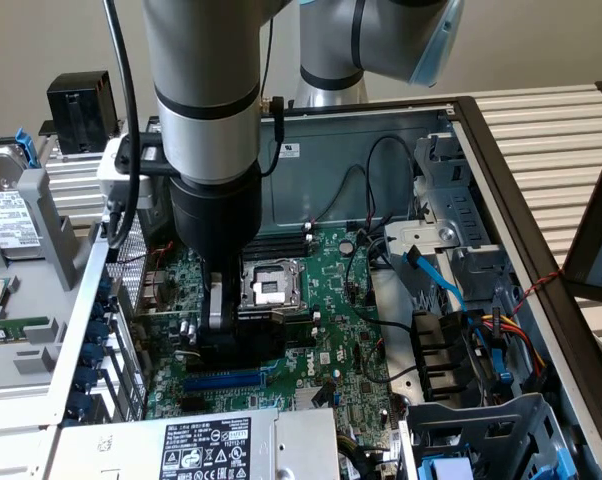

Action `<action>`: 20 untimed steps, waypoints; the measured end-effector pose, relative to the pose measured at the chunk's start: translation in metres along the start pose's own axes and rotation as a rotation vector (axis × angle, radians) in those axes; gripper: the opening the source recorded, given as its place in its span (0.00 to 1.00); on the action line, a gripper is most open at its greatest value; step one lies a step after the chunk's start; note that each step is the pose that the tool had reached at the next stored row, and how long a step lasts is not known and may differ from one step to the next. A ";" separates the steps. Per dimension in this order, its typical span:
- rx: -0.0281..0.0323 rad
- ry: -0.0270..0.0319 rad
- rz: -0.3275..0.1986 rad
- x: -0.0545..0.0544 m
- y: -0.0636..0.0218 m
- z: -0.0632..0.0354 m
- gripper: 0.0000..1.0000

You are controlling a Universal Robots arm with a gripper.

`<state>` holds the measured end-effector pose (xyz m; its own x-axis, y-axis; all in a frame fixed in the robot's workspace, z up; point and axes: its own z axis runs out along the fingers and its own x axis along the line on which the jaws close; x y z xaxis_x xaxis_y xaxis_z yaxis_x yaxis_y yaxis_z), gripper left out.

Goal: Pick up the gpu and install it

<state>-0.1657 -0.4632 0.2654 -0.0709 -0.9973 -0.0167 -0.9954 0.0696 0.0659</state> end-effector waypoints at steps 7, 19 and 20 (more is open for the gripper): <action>0.0001 -0.0001 0.000 0.000 0.0000 0.0003 0.27; 0.0001 0.0002 0.000 0.000 -0.0002 0.0055 0.27; 0.0002 0.0001 0.000 0.000 -0.0003 0.0060 0.27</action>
<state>-0.1659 -0.4632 0.2594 -0.0709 -0.9973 -0.0166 -0.9954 0.0697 0.0658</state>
